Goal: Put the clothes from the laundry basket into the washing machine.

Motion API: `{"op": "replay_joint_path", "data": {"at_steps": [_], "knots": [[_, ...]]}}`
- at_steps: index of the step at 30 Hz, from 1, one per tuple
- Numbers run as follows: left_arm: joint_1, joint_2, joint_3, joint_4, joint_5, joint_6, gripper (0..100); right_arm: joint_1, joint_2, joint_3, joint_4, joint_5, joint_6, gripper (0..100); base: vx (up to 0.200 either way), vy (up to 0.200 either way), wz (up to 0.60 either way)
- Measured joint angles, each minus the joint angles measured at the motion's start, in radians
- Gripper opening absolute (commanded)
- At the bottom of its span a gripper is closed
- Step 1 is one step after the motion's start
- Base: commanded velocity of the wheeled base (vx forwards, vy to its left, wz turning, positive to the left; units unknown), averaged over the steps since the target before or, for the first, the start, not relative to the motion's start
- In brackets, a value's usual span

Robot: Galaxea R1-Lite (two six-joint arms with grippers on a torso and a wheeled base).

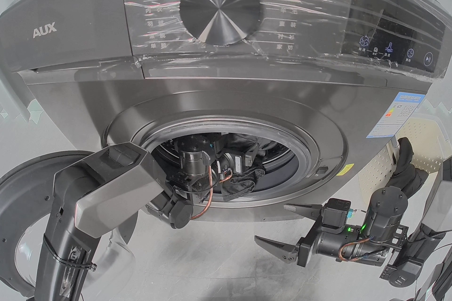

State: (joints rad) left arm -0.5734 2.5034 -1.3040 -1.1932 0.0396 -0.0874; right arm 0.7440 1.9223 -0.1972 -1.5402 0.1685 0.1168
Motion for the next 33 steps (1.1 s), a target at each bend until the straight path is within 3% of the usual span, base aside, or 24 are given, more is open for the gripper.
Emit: {"op": "replay_joint_path", "data": {"at_steps": [15,16,20,27,33], "knots": [[-0.031,-0.021,0.124,0.006,-0.039,0.024,100,0.000,-0.003,-0.003,0.000,0.000,-0.002,100,0.000,0.000,0.00],[-0.029,-0.020,0.124,0.006,-0.040,0.029,0,0.000,-0.003,-0.003,0.000,0.000,-0.002,100,0.000,0.000,0.00],[-0.024,-0.013,0.122,0.007,-0.040,0.039,0,0.000,-0.003,-0.004,0.000,0.000,-0.001,100,0.000,0.000,0.00],[-0.021,-0.005,0.040,0.006,-0.028,0.033,0,0.001,-0.002,-0.006,0.000,0.000,-0.001,100,0.000,0.000,0.00],[0.001,0.013,-0.090,-0.007,0.019,0.028,0,0.001,-0.002,-0.007,0.000,0.000,-0.001,100,0.000,0.000,0.00]]}}
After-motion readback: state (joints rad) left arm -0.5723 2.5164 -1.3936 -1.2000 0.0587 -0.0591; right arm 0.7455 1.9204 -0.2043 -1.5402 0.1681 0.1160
